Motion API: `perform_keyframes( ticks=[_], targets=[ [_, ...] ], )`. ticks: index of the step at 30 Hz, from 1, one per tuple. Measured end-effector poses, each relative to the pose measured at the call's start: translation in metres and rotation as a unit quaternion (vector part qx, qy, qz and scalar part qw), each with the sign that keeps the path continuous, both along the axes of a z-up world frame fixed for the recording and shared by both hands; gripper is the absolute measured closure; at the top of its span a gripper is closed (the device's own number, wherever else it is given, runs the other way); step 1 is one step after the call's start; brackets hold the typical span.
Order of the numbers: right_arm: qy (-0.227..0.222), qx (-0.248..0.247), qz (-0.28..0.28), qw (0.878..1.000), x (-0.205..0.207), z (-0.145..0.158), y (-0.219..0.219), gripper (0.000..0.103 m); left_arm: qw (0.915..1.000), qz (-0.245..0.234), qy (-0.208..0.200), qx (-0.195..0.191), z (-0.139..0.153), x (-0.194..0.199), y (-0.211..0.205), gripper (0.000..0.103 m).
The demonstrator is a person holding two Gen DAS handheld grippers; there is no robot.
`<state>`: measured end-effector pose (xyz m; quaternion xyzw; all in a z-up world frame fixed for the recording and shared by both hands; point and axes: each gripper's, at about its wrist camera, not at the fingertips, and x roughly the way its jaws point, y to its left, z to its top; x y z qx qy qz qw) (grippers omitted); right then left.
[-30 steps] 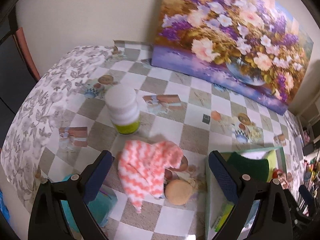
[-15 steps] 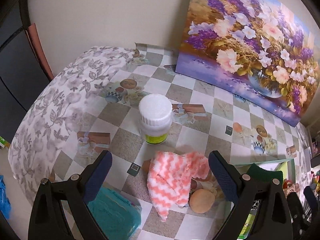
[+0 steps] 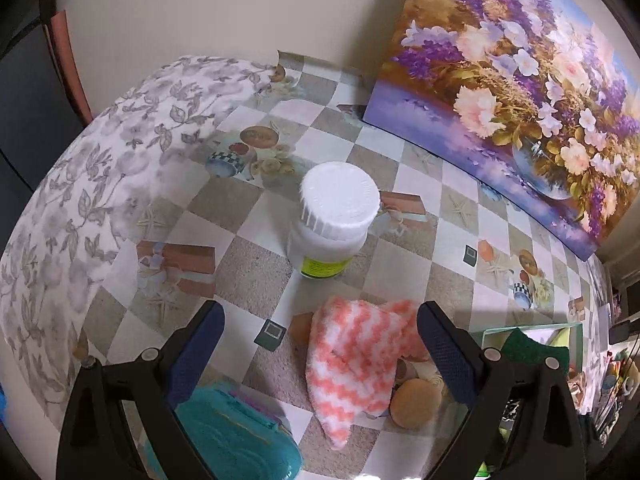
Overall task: Organize soft objects
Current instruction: 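Move both grippers back toward the striped towel and tan bun, then grasp the orange-white striped towel with the left gripper while the right grasps the tan bun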
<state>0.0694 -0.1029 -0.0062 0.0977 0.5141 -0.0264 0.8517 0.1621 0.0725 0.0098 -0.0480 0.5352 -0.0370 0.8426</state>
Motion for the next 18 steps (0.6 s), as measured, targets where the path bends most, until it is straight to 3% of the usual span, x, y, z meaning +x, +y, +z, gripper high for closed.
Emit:
perform_keyframes(
  ticks=[6, 18],
  targets=[
    [0.023, 0.014, 0.023, 0.999, 0.008, -0.015, 0.016, 0.001, 0.999, 0.0, 0.022, -0.039, -0.009, 0.007, 0.007, 0.006],
    [0.052, 0.045, 0.051, 0.996, 0.014, -0.036, 0.027, 0.014, 0.9962, -0.046, 0.073, 0.0, -0.027, 0.009, -0.012, 0.006]
  ],
)
